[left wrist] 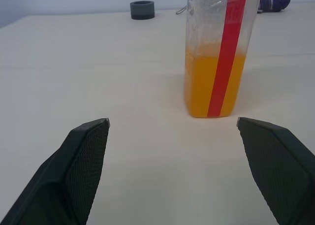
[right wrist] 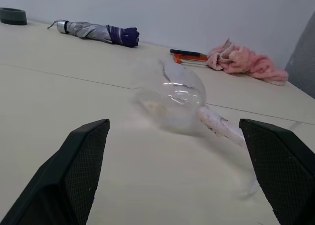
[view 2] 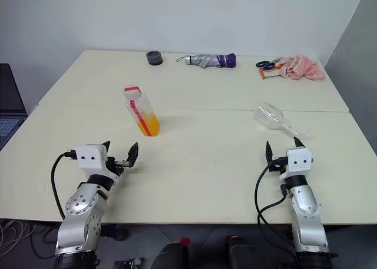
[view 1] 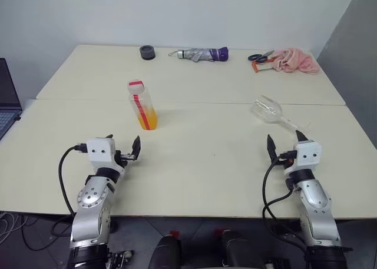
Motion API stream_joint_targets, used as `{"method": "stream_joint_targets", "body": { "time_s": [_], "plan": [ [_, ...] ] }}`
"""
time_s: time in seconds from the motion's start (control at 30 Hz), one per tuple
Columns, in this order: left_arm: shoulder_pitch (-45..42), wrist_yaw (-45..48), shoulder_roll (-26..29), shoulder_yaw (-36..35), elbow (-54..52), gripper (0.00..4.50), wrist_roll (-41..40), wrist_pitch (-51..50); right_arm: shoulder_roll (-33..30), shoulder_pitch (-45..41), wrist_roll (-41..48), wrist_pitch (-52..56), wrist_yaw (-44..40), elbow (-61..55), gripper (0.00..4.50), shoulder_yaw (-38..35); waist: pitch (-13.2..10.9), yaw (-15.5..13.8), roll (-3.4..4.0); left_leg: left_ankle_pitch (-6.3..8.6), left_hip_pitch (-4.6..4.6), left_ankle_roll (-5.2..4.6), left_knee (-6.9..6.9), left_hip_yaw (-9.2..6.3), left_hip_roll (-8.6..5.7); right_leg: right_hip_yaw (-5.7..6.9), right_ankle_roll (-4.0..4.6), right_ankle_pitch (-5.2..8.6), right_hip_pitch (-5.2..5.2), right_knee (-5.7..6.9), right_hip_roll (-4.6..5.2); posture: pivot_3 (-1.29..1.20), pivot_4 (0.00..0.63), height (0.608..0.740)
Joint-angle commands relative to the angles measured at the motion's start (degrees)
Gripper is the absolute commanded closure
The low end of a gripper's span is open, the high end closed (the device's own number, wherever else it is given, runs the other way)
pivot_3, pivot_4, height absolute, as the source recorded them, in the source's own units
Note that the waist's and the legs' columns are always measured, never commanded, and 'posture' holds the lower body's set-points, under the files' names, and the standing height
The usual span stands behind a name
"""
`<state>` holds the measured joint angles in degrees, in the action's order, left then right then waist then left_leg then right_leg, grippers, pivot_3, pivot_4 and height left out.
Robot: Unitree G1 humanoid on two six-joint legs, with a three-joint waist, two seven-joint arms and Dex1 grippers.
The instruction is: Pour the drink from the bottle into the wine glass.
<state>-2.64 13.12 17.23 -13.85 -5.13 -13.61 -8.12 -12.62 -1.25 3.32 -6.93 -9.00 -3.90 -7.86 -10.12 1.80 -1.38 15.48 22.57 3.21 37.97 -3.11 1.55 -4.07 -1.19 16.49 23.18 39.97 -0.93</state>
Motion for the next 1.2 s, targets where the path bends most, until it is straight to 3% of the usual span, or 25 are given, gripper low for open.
{"method": "stream_joint_targets", "body": {
  "time_s": [0.03,0.73,0.87,1.0,1.2],
  "plan": [
    [-0.64,-0.43,0.20,-0.57,-2.64,0.06,0.09,0.55,-0.26,-0.40,-0.14,-0.85,0.72,-0.53,0.00,-1.03,0.00,0.00,0.00,0.00,0.00,0.00,0.00,0.00,0.00,0.00,0.00,0.00,0.00,0.00,0.00,0.00,0.150,0.740],
    [-0.75,-0.22,0.06,0.72,-2.29,0.06,0.78,-1.86,-0.87,0.19,0.32,-1.72,-1.64,-1.26,0.00,0.66,0.00,0.00,0.00,0.00,0.00,0.00,0.00,0.00,0.00,0.00,0.00,0.00,0.00,0.00,0.00,0.00,0.150,0.740],
    [-3.69,-4.37,-0.04,2.06,-2.05,0.06,4.26,-5.32,-2.16,1.55,7.07,1.94,-11.58,-6.42,0.00,4.88,0.00,0.01,0.00,0.00,0.01,0.00,0.00,-0.01,-0.01,0.01,0.00,0.00,0.00,0.00,-0.01,0.00,0.150,0.740],
    [-7.29,-6.48,-0.26,2.72,-2.80,0.06,5.33,-9.14,-8.60,1.01,14.65,9.93,-23.66,-14.22,0.00,9.12,0.00,-0.01,0.00,0.00,0.01,0.00,0.03,-0.02,-0.01,0.02,-0.01,0.00,-0.01,0.01,-0.03,0.00,0.150,0.740],
    [-12.53,-7.77,-0.25,3.79,-3.99,0.06,6.43,-13.47,-17.77,-2.65,24.80,23.31,-34.42,-20.03,0.00,10.33,-0.01,-0.06,-0.02,0.00,0.02,-0.01,0.05,-0.09,-0.03,0.09,-0.01,0.00,-0.05,-0.01,-0.03,0.00,0.150,0.740]
  ]
}}
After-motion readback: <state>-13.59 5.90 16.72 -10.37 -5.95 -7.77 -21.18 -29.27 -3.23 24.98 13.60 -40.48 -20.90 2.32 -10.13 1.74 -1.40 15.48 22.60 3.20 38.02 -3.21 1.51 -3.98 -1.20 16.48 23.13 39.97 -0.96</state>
